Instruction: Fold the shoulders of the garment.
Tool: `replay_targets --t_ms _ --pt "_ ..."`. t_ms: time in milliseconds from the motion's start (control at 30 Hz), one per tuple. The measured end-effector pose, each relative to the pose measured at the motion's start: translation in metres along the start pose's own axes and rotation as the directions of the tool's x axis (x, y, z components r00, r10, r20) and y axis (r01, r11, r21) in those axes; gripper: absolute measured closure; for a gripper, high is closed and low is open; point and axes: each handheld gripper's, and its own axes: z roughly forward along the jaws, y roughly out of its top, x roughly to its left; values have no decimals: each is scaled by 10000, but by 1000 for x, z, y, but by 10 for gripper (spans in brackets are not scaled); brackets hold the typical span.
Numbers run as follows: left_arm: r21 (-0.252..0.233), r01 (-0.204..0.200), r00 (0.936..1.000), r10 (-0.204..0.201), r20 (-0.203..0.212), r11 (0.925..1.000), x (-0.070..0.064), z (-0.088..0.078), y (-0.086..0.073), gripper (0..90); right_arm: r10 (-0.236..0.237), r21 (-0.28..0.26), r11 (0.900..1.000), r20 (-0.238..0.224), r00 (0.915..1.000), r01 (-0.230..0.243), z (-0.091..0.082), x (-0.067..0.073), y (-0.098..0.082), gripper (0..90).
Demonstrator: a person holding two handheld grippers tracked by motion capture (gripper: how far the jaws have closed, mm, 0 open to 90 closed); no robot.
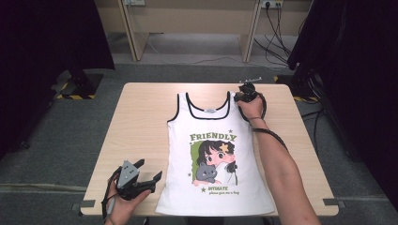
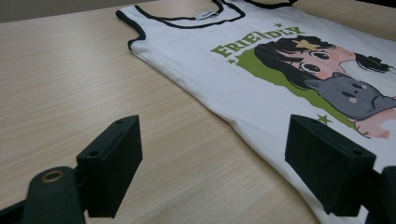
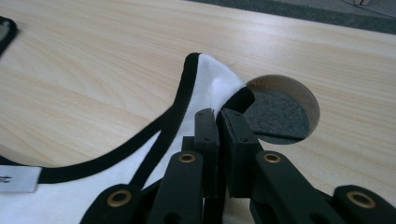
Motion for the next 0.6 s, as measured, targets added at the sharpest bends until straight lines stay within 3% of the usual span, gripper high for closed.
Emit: replay_targets --t_ms 133,400,600 --pt "6 7 10000 -7 -9 10000 0 0 0 183 -168 -364 9992 -296 9994 157 -11 7 4 855" --pt "11 -48 10000 48 0 10000 -1 0 0 184 -932 -1064 9907 -710 9931 853 -40 26 0 855" --pt "-12 -18 10000 18 12 10000 0 0 0 186 -1545 -1373 9799 -662 9858 1444 -55 43 -11 854"
